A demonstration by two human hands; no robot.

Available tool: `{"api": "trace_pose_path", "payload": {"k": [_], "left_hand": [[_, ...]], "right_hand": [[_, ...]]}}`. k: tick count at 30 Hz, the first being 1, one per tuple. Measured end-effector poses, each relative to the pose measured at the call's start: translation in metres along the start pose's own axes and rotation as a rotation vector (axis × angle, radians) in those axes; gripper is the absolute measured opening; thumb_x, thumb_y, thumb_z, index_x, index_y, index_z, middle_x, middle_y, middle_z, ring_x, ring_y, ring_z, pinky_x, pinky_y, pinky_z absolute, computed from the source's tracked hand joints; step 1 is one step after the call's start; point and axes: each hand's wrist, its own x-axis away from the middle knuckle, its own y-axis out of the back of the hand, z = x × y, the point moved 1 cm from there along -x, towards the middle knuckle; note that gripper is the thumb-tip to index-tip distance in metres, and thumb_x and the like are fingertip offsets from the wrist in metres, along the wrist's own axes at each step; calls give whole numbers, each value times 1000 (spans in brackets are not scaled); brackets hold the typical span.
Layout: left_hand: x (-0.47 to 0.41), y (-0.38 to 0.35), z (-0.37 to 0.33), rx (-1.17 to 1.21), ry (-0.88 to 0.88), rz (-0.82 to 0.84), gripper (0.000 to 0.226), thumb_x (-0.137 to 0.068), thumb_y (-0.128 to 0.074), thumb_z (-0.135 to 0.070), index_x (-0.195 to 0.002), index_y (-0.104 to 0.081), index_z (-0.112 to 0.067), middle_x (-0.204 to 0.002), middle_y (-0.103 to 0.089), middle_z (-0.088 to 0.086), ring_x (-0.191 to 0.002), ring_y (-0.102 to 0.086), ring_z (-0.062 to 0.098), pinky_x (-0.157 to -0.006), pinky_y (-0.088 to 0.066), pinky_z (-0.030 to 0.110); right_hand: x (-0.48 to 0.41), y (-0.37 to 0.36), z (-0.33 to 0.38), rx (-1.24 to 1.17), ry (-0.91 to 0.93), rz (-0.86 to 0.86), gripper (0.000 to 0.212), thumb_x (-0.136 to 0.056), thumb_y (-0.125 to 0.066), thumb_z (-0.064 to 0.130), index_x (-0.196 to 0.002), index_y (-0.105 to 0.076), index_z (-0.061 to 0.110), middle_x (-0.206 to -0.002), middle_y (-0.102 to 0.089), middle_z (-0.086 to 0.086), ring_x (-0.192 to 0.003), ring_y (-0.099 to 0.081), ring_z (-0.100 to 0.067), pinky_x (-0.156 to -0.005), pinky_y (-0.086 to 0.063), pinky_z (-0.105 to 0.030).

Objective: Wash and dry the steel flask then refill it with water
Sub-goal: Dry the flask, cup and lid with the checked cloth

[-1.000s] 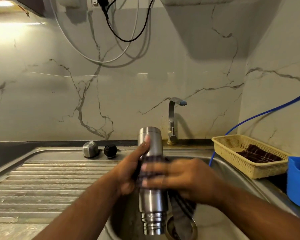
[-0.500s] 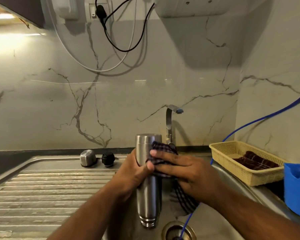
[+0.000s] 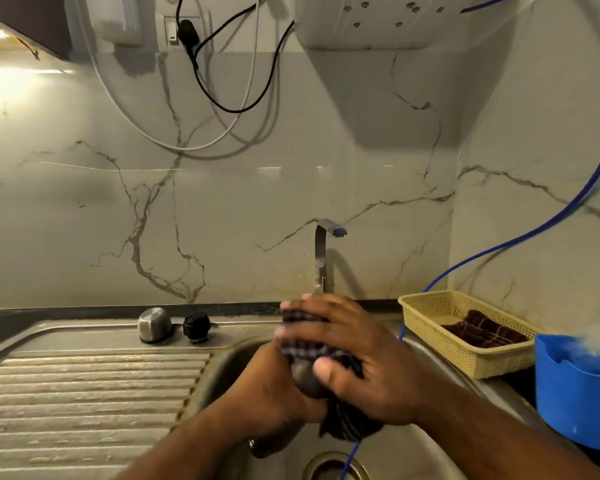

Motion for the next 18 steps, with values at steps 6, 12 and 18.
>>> {"api": "trace_pose_path", "payload": {"k": [6,12,18], "left_hand": [[-4,-8,-2,-255,25,-167,73,-60,-80,-38,-123,-43,-45,-103,-58,-27,-93,-59,-2,-76,-43,8],[0,6,-5,-206,-36,-84,55,-61,-84,-26,-110,-61,-36,-88,-64,-28,-86,-61,-12,-65,-43,5],[2,4,0,-115,-103,-21,35,-68,-87,-22,-95,-66,-31,-96,-68,-27,-90,-65,-6,-70,-51,14]], "right_hand": [[-3,-19,-8,-2,-322,-179,28,-102,-41,54,-118,-61,42,-116,-58,22,-111,-57,-1,-93,-52,-29],[0,-22,-1,154,-59,-190,31,-101,-46,49,-118,-67,34,-127,-55,14,-123,-49,-5,-94,-46,-26],[5,-21,-7,207,258,-159,30,-99,-52,35,-104,-76,18,-121,-63,-2,-124,-51,-22,-92,-44,-43]]}}
